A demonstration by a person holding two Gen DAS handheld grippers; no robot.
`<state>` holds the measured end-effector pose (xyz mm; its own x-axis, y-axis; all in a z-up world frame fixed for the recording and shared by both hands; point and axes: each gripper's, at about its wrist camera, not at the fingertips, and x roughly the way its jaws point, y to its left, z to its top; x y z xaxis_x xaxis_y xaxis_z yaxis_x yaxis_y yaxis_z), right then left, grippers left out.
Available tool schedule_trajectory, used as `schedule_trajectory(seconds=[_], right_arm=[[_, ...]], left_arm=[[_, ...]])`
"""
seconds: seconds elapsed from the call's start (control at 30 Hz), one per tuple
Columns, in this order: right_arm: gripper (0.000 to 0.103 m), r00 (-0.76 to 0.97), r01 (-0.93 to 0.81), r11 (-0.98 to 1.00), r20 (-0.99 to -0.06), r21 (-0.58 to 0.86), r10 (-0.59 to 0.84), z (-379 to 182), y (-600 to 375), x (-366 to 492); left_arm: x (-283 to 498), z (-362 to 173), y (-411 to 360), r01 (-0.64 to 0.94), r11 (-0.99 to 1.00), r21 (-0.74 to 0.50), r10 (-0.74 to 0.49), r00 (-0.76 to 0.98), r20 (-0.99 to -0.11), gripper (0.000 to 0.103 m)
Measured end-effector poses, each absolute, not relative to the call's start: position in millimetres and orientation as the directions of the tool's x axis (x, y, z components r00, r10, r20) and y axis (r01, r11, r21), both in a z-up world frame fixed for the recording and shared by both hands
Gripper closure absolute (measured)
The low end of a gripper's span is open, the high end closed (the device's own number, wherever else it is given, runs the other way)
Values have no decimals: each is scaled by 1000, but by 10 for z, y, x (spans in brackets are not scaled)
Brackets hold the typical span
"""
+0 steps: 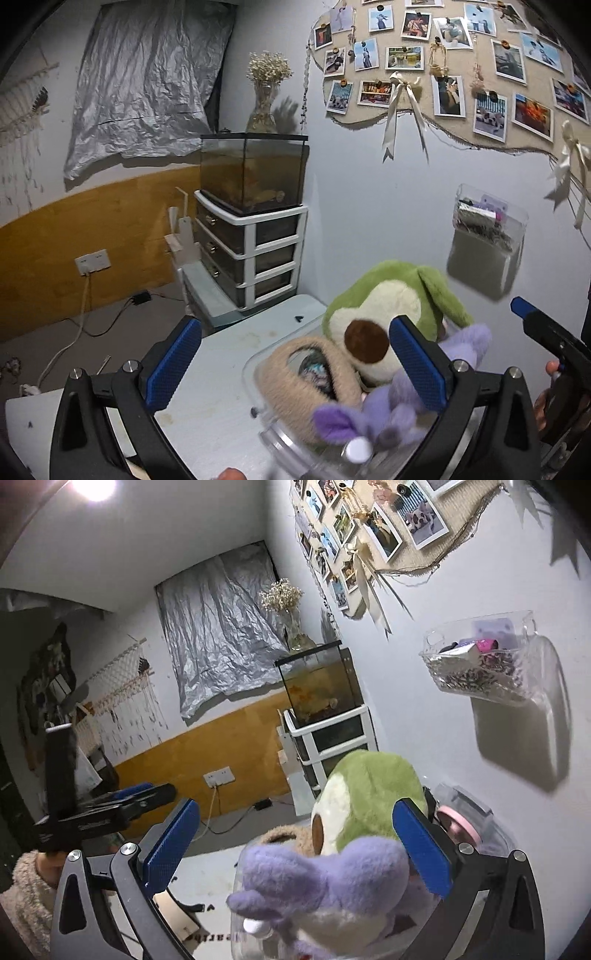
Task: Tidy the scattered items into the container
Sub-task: 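Open both grippers to release the green plush inside the container, then withdraw both tools from the container toward the white visor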
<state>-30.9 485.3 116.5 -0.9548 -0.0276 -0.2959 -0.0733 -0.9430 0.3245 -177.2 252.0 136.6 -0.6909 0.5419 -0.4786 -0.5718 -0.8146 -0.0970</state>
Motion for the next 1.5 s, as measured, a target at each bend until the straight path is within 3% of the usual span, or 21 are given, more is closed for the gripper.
schedule_trajectory(seconds=[0.37, 0.73, 1.5], right_arm=[[0, -913, -146, -960, -407, 240, 37, 941, 4232, -78], [0, -896, -219, -952, -430, 214, 109, 660, 3640, 233], [0, -899, -196, -949, -432, 245, 74, 171, 2582, 684]], left_arm=[[-1301, 1176, 1760, -448, -891, -68, 423, -771, -476, 1], [-874, 866, 1171, -378, -922, -88, 367, -774, -516, 1], [-172, 73, 166, -184, -973, -140, 230, -821, -522, 1]])
